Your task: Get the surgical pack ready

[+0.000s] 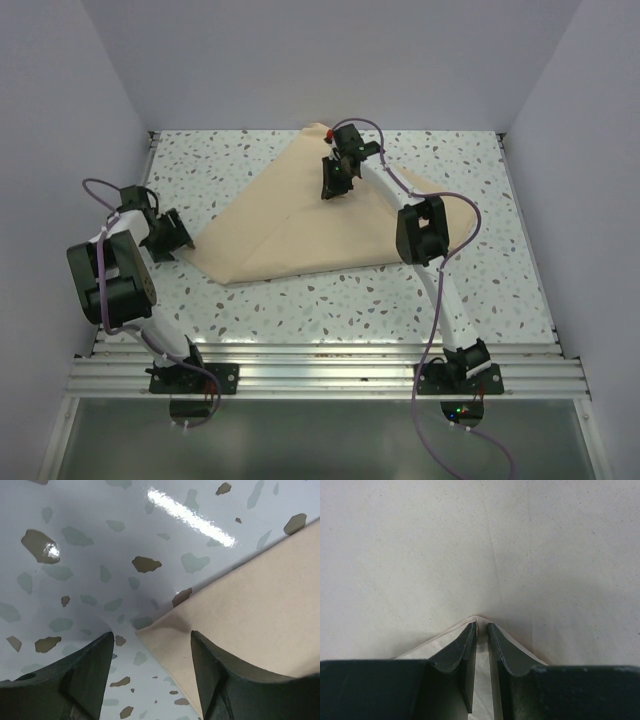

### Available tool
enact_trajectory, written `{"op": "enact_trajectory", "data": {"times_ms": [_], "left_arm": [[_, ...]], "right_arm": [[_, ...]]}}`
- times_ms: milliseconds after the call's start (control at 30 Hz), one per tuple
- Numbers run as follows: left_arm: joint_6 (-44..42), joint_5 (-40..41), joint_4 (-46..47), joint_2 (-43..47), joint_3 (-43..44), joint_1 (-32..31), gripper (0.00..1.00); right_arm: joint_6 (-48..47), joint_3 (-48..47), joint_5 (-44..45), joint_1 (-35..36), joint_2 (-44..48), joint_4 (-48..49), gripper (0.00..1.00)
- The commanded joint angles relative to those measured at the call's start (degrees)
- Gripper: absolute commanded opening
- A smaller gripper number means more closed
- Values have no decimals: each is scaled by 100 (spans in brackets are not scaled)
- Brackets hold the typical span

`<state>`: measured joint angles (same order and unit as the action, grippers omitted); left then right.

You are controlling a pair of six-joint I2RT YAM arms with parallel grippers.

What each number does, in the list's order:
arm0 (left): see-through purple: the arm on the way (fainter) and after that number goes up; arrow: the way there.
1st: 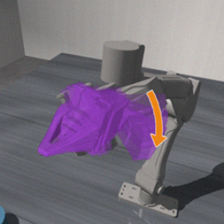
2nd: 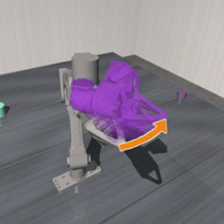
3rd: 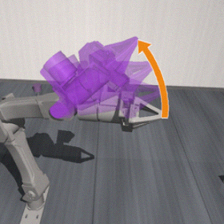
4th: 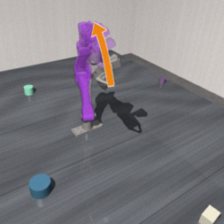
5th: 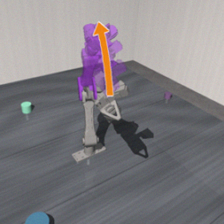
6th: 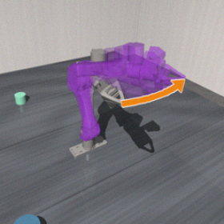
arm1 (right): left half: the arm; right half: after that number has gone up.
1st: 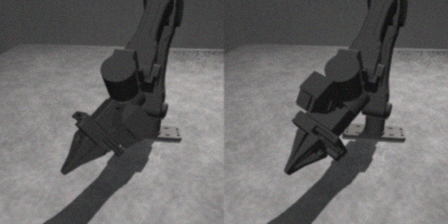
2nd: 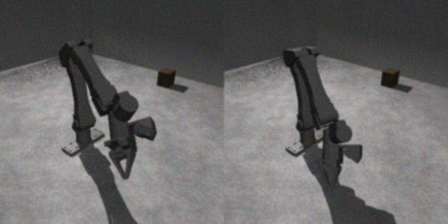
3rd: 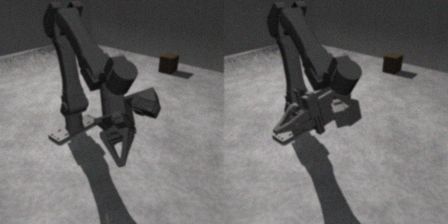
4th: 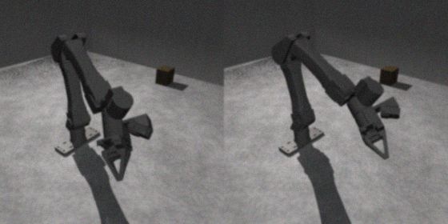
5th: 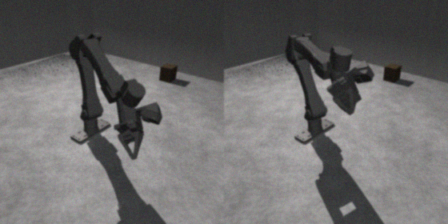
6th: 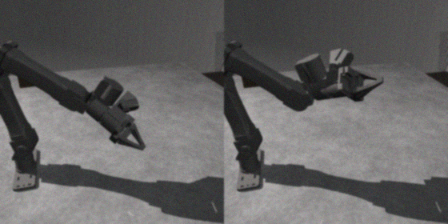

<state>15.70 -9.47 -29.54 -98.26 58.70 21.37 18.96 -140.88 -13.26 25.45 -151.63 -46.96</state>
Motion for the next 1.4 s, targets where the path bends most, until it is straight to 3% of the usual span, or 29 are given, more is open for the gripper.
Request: {"op": "enact_trajectory", "data": {"times_ms": [0, 167, 367, 767, 1367], "left_arm": [[-533, -203, 589, -71, -69, 17, 68], [-1025, -861, 774, -412, -25, 17, 70], [-1307, -1311, 950, -659, -25, 8, 59], [-1430, -881, 353, -598, -429, 17, 53], [-832, -362, -491, -572, -342, 26, 50]], "right_arm": [[-200, 157, 157, 83, -613, -595, 20], [-182, 122, 148, 83, -596, -569, 20], [-200, 122, 157, 83, -578, -578, 20], [-217, 122, 157, 83, -578, -551, 20], [-200, -1, 69, 21, -596, -507, 19]]}}
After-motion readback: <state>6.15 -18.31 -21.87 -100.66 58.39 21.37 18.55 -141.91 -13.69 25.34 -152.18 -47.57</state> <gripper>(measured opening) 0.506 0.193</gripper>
